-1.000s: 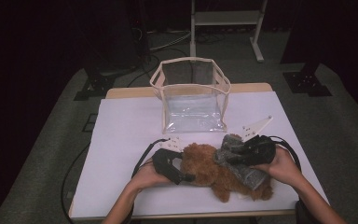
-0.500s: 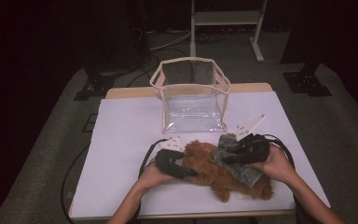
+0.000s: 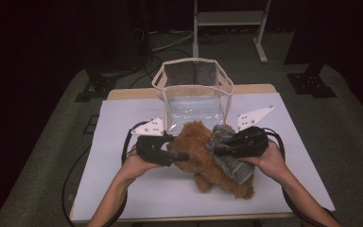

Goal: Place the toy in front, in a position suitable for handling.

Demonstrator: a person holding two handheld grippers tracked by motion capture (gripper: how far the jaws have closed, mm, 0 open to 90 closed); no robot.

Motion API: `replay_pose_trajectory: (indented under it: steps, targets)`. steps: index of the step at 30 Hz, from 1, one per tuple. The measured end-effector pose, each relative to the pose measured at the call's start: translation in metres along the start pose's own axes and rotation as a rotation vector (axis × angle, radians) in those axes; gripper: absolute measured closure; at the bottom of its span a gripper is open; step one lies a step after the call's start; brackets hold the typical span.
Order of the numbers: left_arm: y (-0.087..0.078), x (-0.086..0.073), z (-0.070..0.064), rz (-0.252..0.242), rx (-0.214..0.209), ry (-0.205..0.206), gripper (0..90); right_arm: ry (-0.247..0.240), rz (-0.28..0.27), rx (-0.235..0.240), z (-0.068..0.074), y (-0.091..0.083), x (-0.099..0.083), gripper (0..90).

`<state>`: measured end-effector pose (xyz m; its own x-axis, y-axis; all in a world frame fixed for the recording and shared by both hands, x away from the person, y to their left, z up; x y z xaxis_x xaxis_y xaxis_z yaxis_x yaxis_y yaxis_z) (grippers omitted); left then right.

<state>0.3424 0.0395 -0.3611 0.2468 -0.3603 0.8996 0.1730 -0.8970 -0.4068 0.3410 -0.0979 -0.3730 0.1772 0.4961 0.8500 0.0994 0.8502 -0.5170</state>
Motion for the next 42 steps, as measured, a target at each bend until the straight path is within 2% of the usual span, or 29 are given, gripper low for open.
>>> replay_pose_trajectory:
  steps: [1, 2, 5, 7, 9, 11, 12, 14, 15, 16, 17, 22, 23, 24, 25, 26, 27, 28, 31, 32, 33, 34, 35, 36, 37, 39, 42]
  targets:
    - [0.000, 0.000, 0.000, 0.000, 0.000, 0.000, 42.0, -0.005, -0.019, 0.003, 0.002, 0.001, 0.007, 79.5]
    - [-0.014, 0.011, -0.001, 0.004, 0.023, 0.035, 42.0, -0.007, -0.035, 0.007, 0.004, 0.003, 0.013, 79.5]
    - [-0.031, 0.025, -0.002, 0.011, 0.049, 0.069, 42.0, -0.025, -0.075, 0.016, 0.007, 0.008, 0.029, 79.5]
    - [-0.034, 0.029, -0.003, 0.014, 0.055, 0.078, 42.0, -0.028, -0.085, 0.020, 0.008, 0.009, 0.032, 79.5]
    - [-0.035, 0.031, -0.002, 0.040, 0.063, 0.087, 41.9, -0.030, -0.100, 0.022, 0.009, 0.011, 0.035, 79.4]
    - [-0.029, 0.026, -0.002, 0.065, 0.061, 0.086, 41.4, -0.008, -0.086, 0.023, 0.006, 0.011, 0.025, 79.3]
    - [-0.020, 0.021, -0.002, 0.078, 0.056, 0.085, 41.2, -0.001, -0.078, 0.022, 0.005, 0.010, 0.019, 79.3]
    - [-0.011, 0.019, -0.003, 0.069, 0.040, 0.075, 41.0, 0.028, -0.076, 0.016, 0.001, 0.003, 0.007, 79.3]
    - [-0.011, 0.019, -0.003, 0.069, 0.040, 0.075, 41.0, 0.028, -0.076, 0.016, 0.001, 0.003, 0.007, 79.3]
    - [-0.004, 0.022, -0.005, 0.055, 0.028, 0.076, 41.0, 0.045, -0.090, 0.005, -0.004, -0.012, 0.002, 79.3]
    - [0.000, 0.026, -0.006, 0.048, 0.022, 0.080, 41.0, 0.044, -0.088, -0.004, -0.004, -0.017, 0.002, 79.3]
    - [0.017, 0.043, -0.014, 0.069, 0.009, 0.141, 40.4, -0.013, -0.064, -0.060, -0.006, -0.053, 0.023, 79.2]
    - [0.017, 0.043, -0.014, 0.069, 0.009, 0.141, 40.3, -0.013, -0.064, -0.060, -0.006, -0.053, 0.023, 79.2]
    - [0.025, 0.049, -0.018, 0.075, 0.000, 0.155, 40.1, -0.038, -0.055, -0.073, -0.006, -0.067, 0.037, 79.2]
    - [0.025, 0.049, -0.018, 0.075, 0.000, 0.155, 40.0, -0.038, -0.055, -0.073, -0.006, -0.067, 0.037, 79.2]
    - [0.032, 0.053, -0.021, 0.088, -0.003, 0.172, 39.9, -0.055, -0.033, -0.080, -0.007, -0.074, 0.048, 79.2]
    - [0.032, 0.053, -0.021, 0.088, -0.003, 0.172, 39.8, -0.055, -0.033, -0.080, -0.007, -0.074, 0.048, 79.2]
    - [0.041, 0.057, -0.024, 0.098, -0.009, 0.185, 39.8, -0.085, -0.015, -0.090, -0.009, -0.080, 0.064, 79.2]
    - [0.050, 0.061, -0.028, 0.104, -0.019, 0.200, 39.6, -0.108, 0.014, -0.094, -0.009, -0.081, 0.074, 79.1]
    - [0.056, 0.064, -0.031, 0.107, -0.024, 0.215, 39.4, -0.121, 0.043, -0.080, -0.007, -0.080, 0.086, 79.1]
    - [0.061, 0.067, -0.033, 0.108, -0.028, 0.224, 39.4, -0.121, 0.043, -0.080, -0.007, -0.080, 0.086, 79.1]
    - [0.068, 0.071, -0.036, 0.113, -0.022, 0.239, 39.0, -0.135, 0.084, -0.079, -0.006, -0.076, 0.091, 79.1]
    - [0.071, 0.073, -0.037, 0.120, -0.013, 0.250, 38.4, -0.142, 0.102, -0.077, -0.005, -0.074, 0.091, 79.1]
    - [0.073, 0.075, -0.037, 0.123, -0.003, 0.251, 37.2, -0.141, 0.134, -0.077, -0.004, -0.071, 0.088, 79.1]
    - [0.073, 0.075, -0.037, 0.123, -0.003, 0.251, 35.5, -0.141, 0.134, -0.077, -0.004, -0.071, 0.088, 79.1]
    - [0.076, 0.074, -0.035, 0.139, 0.007, 0.249, 33.3, -0.127, 0.184, -0.096, -0.006, -0.068, 0.075, 79.1]
    - [0.078, 0.073, -0.035, 0.122, 0.003, 0.233, 25.9, -0.074, 0.172, -0.065, -0.010, -0.073, 0.058, 79.6]
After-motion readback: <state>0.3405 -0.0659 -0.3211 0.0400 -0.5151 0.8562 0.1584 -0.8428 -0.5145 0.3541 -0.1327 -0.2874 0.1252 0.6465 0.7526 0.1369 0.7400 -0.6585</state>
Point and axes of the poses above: each handheld gripper's, and its own axes: y roughly forward along the jaws, x roughly out of its top, z roughly to its left, the point moved 10 cm from there along y, roughly forward along the jaws, and after that the axes turned 5 degrees about -y, right-handed, at the moved point
